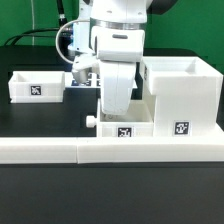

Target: Assemble drawer

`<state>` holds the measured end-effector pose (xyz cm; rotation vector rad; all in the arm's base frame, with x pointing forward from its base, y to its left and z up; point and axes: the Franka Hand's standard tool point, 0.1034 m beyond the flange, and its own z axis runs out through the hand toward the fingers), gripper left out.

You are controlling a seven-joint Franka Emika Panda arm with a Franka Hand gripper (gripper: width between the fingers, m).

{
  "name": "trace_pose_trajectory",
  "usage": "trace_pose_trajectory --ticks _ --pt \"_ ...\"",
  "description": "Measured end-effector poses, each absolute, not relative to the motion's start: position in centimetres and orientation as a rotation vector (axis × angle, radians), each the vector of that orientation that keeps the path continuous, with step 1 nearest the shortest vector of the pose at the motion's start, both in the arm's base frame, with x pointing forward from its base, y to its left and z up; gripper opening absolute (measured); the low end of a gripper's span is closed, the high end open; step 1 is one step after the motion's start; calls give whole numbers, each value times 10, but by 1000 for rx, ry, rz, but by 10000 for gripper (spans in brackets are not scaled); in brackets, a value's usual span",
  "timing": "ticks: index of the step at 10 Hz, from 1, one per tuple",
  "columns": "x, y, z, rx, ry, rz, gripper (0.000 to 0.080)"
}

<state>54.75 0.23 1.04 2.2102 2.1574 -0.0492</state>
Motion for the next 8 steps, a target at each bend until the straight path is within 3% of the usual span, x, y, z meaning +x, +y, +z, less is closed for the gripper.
trace_pose_trajectory --ticks 8 --pt "549 -8 11 2224 2139 -58 42"
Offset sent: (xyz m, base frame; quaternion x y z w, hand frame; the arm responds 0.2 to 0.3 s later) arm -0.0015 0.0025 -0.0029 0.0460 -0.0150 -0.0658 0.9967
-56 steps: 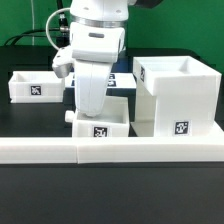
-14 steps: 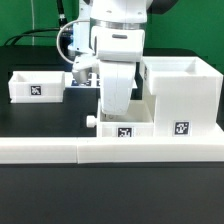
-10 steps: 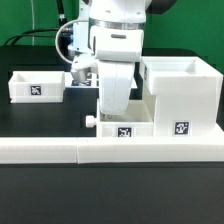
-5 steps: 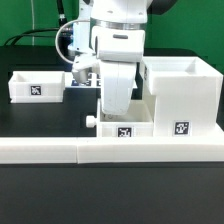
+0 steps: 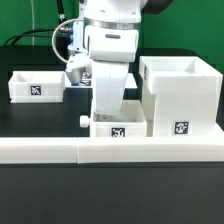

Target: Assemble drawer

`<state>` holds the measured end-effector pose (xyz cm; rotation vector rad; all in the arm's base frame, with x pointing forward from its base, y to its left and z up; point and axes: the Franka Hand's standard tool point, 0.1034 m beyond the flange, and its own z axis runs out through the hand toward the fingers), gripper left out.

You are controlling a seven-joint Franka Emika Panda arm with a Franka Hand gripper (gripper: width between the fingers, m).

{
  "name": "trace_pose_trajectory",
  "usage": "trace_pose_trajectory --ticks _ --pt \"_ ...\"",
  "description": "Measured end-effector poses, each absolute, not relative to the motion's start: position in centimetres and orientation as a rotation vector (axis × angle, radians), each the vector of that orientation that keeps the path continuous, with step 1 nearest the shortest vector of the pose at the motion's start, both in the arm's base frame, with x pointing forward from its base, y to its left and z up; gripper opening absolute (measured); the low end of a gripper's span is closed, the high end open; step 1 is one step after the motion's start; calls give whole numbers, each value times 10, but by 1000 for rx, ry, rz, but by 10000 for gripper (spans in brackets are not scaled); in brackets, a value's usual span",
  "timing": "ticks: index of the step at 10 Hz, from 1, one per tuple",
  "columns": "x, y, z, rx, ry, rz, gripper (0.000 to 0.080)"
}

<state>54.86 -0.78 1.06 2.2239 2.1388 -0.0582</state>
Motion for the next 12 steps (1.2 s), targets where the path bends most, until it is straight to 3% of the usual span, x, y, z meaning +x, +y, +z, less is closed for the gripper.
trace_pose_trajectory --ticks 12 --pt "547 6 10 2217 2144 -71 42"
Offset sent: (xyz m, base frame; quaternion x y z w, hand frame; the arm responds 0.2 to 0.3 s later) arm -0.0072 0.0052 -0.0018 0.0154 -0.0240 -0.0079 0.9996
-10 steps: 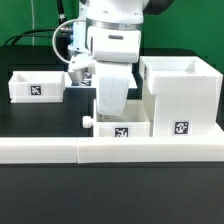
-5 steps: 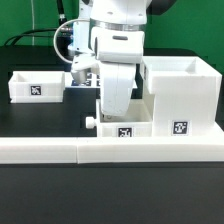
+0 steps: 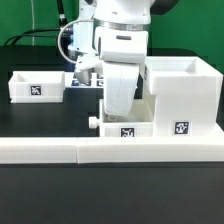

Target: Assemble drawer

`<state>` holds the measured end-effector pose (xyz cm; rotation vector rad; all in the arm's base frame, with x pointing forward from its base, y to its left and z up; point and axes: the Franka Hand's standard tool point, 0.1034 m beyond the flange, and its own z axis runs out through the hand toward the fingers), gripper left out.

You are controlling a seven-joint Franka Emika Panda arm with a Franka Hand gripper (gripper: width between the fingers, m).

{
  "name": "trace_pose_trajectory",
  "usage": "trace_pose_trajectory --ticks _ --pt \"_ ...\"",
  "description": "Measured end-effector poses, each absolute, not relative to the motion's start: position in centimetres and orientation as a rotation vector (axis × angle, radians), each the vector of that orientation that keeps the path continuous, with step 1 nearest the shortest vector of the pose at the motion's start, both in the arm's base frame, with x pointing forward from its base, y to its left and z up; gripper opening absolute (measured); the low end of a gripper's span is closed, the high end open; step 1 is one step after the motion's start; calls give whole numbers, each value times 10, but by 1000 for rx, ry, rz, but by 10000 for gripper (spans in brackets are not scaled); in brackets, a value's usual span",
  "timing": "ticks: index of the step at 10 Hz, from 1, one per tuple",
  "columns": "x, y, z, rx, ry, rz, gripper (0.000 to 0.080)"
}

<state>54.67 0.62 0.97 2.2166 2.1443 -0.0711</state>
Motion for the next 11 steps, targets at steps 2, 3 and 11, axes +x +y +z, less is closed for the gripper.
trace_pose_trajectory --ticks 2,3,11 --pt "546 5 10 2226 2145 -93 42" --pt "546 5 10 2226 2144 -91 42" --pt "545 7 9 2291 2086 -99 42"
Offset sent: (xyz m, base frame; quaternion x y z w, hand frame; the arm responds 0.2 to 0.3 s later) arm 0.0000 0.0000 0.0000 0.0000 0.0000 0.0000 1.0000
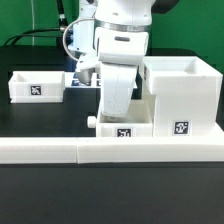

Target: Assemble drawer

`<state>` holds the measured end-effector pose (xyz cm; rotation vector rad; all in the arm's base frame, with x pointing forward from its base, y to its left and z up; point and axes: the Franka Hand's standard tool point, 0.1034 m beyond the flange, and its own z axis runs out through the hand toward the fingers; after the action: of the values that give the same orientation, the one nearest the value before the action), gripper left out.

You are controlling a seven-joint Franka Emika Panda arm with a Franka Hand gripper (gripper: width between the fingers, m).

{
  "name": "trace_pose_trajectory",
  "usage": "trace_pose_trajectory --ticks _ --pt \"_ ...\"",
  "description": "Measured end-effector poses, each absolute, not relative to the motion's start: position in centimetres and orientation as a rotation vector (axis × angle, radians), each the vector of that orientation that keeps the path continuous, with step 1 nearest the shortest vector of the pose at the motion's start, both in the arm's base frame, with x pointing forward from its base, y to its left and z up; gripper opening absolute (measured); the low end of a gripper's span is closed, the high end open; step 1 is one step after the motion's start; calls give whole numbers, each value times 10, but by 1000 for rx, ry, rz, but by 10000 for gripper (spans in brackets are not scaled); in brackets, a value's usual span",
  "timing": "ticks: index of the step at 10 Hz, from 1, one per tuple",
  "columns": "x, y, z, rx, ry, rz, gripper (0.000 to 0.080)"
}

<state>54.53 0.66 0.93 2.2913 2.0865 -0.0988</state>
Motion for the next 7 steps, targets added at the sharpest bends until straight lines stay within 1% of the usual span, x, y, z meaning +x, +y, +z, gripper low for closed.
trace_pose_trajectory --ticks 5,7 --pt "545 5 9 2290 2087 -100 42" --pt "540 8 9 2277 2097 -86 42"
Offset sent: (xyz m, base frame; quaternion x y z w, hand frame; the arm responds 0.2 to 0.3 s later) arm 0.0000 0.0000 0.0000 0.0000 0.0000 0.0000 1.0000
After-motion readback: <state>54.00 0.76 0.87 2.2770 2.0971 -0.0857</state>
